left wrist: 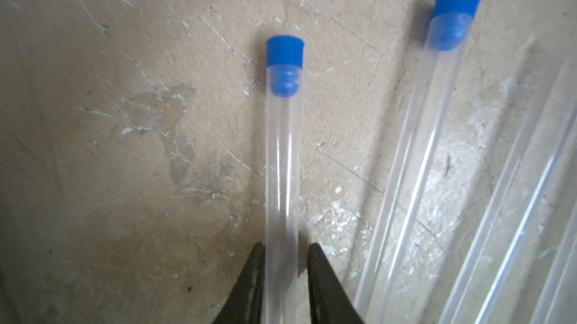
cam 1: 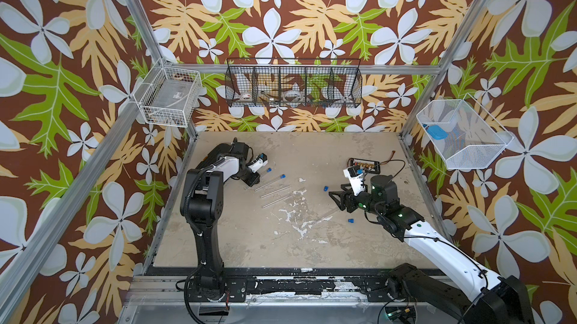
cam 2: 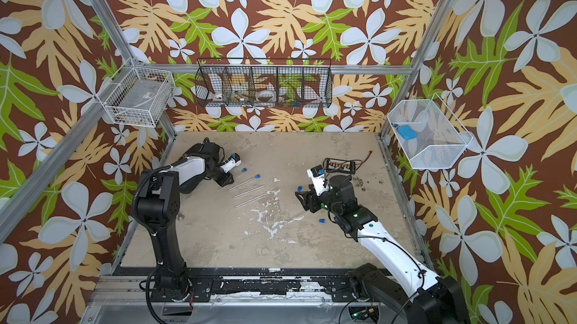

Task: Insert stoppers into test tubes
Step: Place the test tube at the center of the board, then pick up the test tube at the center of the board.

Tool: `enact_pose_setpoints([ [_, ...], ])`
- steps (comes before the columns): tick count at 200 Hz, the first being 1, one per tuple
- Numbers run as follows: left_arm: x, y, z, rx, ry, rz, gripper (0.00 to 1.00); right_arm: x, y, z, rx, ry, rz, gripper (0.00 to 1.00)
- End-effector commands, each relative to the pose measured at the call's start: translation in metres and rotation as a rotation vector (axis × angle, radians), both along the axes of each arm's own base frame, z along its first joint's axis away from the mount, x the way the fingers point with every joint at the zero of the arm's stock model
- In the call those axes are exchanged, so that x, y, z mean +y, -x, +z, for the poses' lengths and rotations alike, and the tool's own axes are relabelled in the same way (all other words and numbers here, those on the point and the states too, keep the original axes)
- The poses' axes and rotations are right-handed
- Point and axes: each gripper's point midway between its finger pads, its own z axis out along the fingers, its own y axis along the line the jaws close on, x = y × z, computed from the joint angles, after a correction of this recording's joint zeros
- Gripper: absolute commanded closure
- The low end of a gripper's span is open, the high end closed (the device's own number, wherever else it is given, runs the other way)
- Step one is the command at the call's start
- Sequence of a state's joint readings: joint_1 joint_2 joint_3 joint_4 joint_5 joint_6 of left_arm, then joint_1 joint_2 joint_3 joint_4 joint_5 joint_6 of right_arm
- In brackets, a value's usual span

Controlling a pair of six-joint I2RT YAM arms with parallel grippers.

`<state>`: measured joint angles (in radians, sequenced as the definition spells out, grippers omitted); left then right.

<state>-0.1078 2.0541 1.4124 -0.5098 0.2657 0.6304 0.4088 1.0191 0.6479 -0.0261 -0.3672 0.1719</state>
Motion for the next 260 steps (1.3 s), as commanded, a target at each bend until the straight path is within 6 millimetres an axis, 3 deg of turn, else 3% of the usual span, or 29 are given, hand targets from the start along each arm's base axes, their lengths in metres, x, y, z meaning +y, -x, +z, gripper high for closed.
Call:
enact_pose_setpoints([
  [1,0.006,0.009,-0.004,0.038,-0.031,0.018,0.69,0.001,0.0,0.005,-0.025,-0.001,0.009,0.3],
  [35,0.006,-0.002,0.032,-0.074,-0.022,0.024,0.62,0.001,0.001,0.006,-0.028,-0.002,0.009,0.3],
  [60,0.006,-0.002,0.069,-0.163,-0.006,0.033,0.61,0.001,0.001,0.004,-0.029,-0.009,0.009,0.3],
  [83,-0.002,0.012,0.102,-0.248,0.008,0.009,0.61,0.001,0.001,0.003,-0.029,-0.003,0.011,0.3],
  [99,-0.018,0.032,0.111,-0.275,0.003,-0.043,0.62,0.0,0.0,0.003,-0.038,0.004,0.01,0.3],
  [132,-0.056,0.082,0.093,-0.231,-0.029,-0.115,0.61,-0.002,-0.001,0.003,-0.044,0.017,0.002,0.3],
  [174,-0.084,0.114,0.065,-0.143,-0.094,-0.133,0.61,-0.003,-0.001,0.001,-0.045,0.026,0.0,0.31],
  [214,-0.088,0.116,0.042,-0.07,-0.139,-0.171,0.61,-0.003,-0.001,0.001,-0.047,0.031,-0.001,0.32],
  [260,-0.102,0.107,0.028,-0.024,-0.136,-0.201,0.61,-0.005,-0.001,-0.001,-0.048,0.047,-0.007,0.32],
])
